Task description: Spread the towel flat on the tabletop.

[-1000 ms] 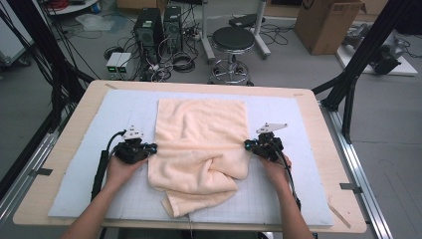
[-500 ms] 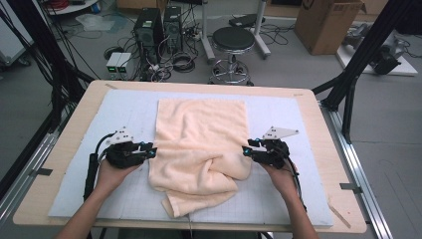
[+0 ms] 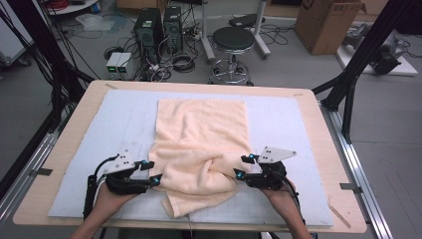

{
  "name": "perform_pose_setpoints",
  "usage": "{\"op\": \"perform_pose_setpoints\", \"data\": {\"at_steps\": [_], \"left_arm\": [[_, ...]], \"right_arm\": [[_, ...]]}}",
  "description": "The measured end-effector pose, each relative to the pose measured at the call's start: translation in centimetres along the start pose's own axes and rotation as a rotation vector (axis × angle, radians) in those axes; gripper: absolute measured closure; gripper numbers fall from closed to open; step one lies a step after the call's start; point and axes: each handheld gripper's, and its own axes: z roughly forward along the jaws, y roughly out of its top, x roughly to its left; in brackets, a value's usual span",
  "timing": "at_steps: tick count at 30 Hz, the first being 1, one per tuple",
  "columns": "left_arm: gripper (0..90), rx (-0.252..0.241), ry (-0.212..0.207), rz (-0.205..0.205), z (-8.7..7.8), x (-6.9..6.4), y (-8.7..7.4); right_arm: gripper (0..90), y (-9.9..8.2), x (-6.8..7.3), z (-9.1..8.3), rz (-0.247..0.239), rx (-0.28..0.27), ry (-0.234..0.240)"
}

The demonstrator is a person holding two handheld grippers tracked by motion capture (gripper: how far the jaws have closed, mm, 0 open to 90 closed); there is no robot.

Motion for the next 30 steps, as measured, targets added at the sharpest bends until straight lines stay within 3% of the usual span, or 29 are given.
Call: {"op": "perform_pose_setpoints", "data": {"at_steps": [2, 5, 9, 11, 12, 15, 19, 25, 28, 30], "left_arm": [[44.6, 0.056, -0.017, 0.031, 0.4, -0.3, -0.4], [50.5, 0.099, -0.046, 0.036, 1.0, -0.5, -0.6], [69.6, 0.106, -0.069, 0.056, 1.4, -0.6, -0.6], [84.3, 0.094, -0.051, 0.076, 1.4, -0.7, -0.3], [85.7, 0.088, -0.043, 0.070, 1.2, -0.5, -0.1], [86.3, 0.016, -0.003, 0.006, 0.5, 0.9, 0.6], [86.7, -0.067, 0.063, -0.078, 0.0, 3.6, 2.0], [86.7, -0.088, 0.185, -0.107, 1.8, 7.0, 5.4], [86.6, -0.096, 0.232, -0.165, 3.2, 8.8, 6.3], [86.0, -0.069, 0.249, -0.197, 4.5, 9.6, 6.3]], "right_arm": [[47.4, -0.2, 0.1, 0.6, -0.004, 0.028, 0.006], [58.1, -0.3, 0.2, 1.6, -0.028, 0.075, 0.017], [78.6, -0.1, 0.2, 2.3, -0.070, 0.106, 0.022], [82.2, 0.2, 0.0, 2.1, -0.059, 0.097, 0.033], [82.7, 0.5, -0.2, 1.9, -0.054, 0.094, 0.040], [83.0, 1.3, -1.1, 1.1, -0.051, 0.080, 0.024], [83.0, 2.6, -3.0, 0.4, -0.033, 0.065, -0.032], [83.0, 5.2, -5.6, 1.5, -0.016, 0.065, -0.102], [82.9, 5.4, -7.2, 3.0, 0.017, 0.092, -0.139], [82.6, 4.9, -8.3, 4.3, 0.056, 0.103, -0.152]]}}
